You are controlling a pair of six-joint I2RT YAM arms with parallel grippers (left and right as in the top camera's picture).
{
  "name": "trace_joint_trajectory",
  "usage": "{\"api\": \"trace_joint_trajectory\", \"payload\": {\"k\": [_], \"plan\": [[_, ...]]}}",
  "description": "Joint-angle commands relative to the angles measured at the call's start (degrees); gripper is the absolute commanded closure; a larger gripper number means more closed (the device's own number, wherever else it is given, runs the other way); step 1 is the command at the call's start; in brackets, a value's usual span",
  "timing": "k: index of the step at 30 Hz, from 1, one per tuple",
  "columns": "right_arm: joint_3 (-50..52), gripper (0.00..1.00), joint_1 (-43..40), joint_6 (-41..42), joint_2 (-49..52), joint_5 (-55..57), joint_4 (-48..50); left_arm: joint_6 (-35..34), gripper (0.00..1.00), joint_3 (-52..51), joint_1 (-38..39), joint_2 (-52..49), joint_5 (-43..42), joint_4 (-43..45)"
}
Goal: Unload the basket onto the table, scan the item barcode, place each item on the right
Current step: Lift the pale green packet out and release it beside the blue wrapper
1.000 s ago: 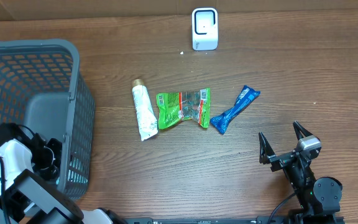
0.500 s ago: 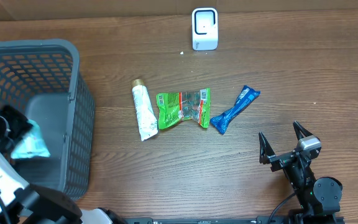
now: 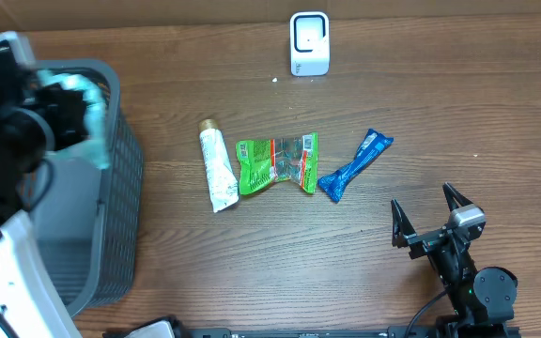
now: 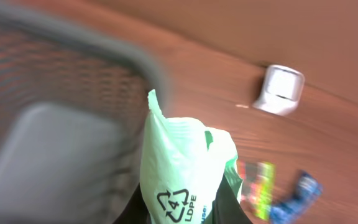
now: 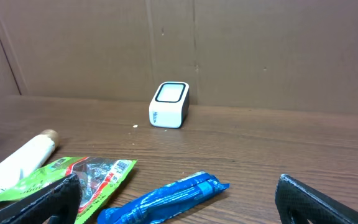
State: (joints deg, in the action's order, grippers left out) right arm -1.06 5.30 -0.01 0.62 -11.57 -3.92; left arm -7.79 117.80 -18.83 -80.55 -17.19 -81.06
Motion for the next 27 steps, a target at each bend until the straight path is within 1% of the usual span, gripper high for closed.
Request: {"api": "trace_joint_trajectory", "payload": {"k": [1, 8, 12, 19, 24, 27], "plan": [[0.6, 0.0, 0.3, 0.2, -0.5, 0.2, 0.3, -7.6, 0.96, 0.2, 10.5, 0.0, 1.6, 0.7], [0.6, 0.0, 0.3, 0.2, -0.5, 0.2, 0.3, -13.8, 0.96, -4.2, 28.0, -6.2, 8.9, 3.1], [0.6, 0.0, 0.3, 0.2, -0.5, 0.2, 0.3, -17.4, 0.96, -6.6, 36.7, -12.7, 9.3, 6.9], [0.6, 0.0, 0.3, 0.2, -0.5, 0.2, 0.3, -23.3, 0.96, -6.8, 44.9, -24.9, 9.3, 10.2], [0.6, 0.0, 0.3, 0.2, -0.5, 0.2, 0.3, -28.7, 0.96, -6.8, 48.3, -33.1, 9.3, 11.6], [0.6, 0.0, 0.3, 0.2, -0.5, 0.2, 0.3, -30.6, 0.96, -6.8, 49.6, -37.2, 8.3, 13.1]]}}
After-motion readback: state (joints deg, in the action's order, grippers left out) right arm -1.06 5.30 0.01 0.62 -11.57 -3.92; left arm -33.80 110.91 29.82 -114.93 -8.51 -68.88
